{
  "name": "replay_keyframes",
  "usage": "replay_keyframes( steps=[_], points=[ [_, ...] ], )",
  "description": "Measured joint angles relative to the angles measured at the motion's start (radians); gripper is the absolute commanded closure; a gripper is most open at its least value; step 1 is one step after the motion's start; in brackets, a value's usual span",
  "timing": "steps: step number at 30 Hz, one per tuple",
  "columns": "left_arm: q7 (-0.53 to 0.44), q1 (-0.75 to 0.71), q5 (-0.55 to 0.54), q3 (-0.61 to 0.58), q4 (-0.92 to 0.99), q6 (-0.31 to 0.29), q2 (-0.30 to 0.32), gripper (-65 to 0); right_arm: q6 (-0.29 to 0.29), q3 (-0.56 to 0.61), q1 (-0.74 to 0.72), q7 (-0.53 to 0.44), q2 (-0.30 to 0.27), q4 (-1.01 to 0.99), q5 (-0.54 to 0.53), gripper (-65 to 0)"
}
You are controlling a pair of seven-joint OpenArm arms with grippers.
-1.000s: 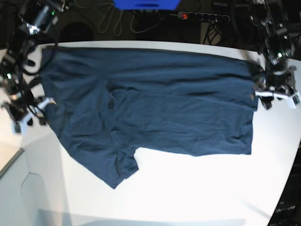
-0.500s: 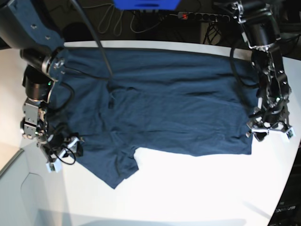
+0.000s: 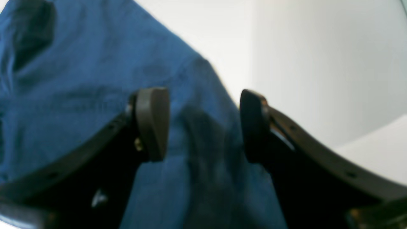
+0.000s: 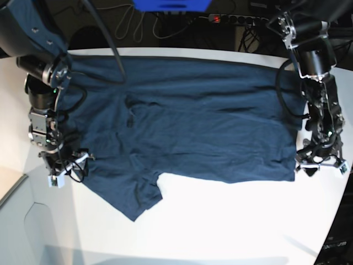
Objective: Layout the t-shirt on the table in an organized manner, then fold the t-shirt properly
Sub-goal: 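Move both grippers to the shirt's side edges and pinch them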
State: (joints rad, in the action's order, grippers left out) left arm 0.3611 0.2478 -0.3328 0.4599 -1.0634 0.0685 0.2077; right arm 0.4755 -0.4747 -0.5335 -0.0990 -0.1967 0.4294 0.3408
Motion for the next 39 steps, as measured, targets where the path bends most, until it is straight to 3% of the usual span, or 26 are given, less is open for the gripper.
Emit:
replay_keyframes(
  steps=[3,6,12,17,20,22,27,30,39],
  points=[
    [-0.049,0.005,0.000,-0.019,0.064,0.000,0.006,-39.9,-0.024,0.000,0.002,-0.004,0.000,0.000,0.000,-35.4],
    [-0.083,0.016,-0.001,-0.093,0.129,0.003,0.025,-39.9,-0.130,0.005,0.006,-0.012,-0.003,0.000,-0.004,-35.5],
    [-0.179,0.042,-0.002,-0.168,0.217,-0.004,0.042,-39.9,-0.133,0.005,0.019,-0.006,0.001,-0.003,-0.004,-35.5],
    [-0.182,0.095,0.000,-0.169,0.338,-0.002,0.044,-39.9,-0.138,0.015,0.000,-0.079,-0.007,-0.110,-0.018,-35.2],
    [-0.187,0.126,0.000,-0.170,0.382,-0.002,0.047,-39.9,-0.140,0.082,-0.023,-0.062,-0.025,-0.144,-0.014,-34.3],
    [-0.188,0.130,0.000,-0.196,0.388,-0.001,0.054,-39.9,-0.140,0.119,-0.020,-0.075,-0.025,-0.144,-0.015,-29.8],
    [-0.179,0.151,-0.002,-0.314,0.402,-0.002,0.061,-39.9,-0.140,0.142,-0.020,-0.078,-0.024,-0.146,-0.019,-9.9],
    [-0.192,0.172,0.000,-0.324,0.404,-0.007,0.064,-39.9,-0.140,0.141,-0.019,-0.079,-0.024,-0.146,-0.024,-1.5],
    [-0.210,0.244,0.000,-0.325,0.604,-0.005,0.072,-39.7,-0.140,0.142,-0.019,-0.075,-0.024,-0.146,-0.026,0.0]
  ],
)
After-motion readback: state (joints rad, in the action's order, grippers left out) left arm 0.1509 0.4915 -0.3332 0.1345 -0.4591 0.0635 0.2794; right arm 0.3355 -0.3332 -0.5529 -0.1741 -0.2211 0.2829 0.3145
